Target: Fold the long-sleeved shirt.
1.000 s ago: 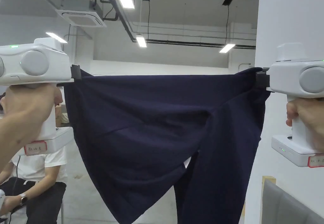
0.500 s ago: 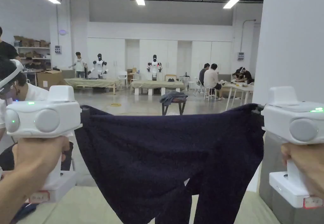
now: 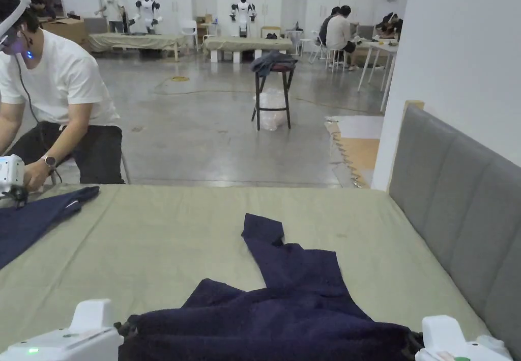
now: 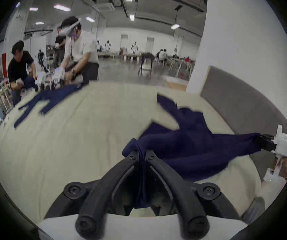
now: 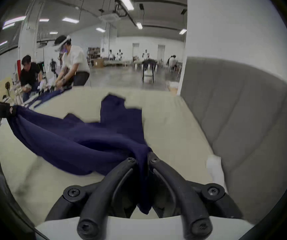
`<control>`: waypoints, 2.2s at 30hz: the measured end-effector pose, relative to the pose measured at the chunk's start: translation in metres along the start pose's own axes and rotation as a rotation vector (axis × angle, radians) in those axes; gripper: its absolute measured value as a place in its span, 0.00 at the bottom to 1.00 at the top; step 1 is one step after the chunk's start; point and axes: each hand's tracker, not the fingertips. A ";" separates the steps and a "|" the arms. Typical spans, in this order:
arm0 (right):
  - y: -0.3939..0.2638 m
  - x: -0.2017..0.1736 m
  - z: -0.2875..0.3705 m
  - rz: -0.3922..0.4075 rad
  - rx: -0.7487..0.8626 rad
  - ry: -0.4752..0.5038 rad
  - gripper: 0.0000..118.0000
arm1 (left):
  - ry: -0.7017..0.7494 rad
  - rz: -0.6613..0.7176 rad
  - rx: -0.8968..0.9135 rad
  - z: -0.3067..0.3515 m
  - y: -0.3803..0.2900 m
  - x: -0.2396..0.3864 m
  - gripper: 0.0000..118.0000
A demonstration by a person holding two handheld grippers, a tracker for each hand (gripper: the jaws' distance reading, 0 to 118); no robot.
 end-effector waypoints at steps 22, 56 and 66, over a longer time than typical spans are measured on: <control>-0.095 0.004 0.055 -0.067 0.007 0.044 0.99 | 0.108 0.060 0.001 0.041 -0.093 -0.016 0.91; 0.041 0.003 -0.255 -0.350 -0.378 0.134 0.15 | 0.036 0.101 -0.088 -0.117 -0.005 0.006 0.04; 0.034 0.008 -0.243 -0.269 -0.281 0.160 0.04 | -0.001 0.082 -0.176 -0.227 0.082 -0.001 0.92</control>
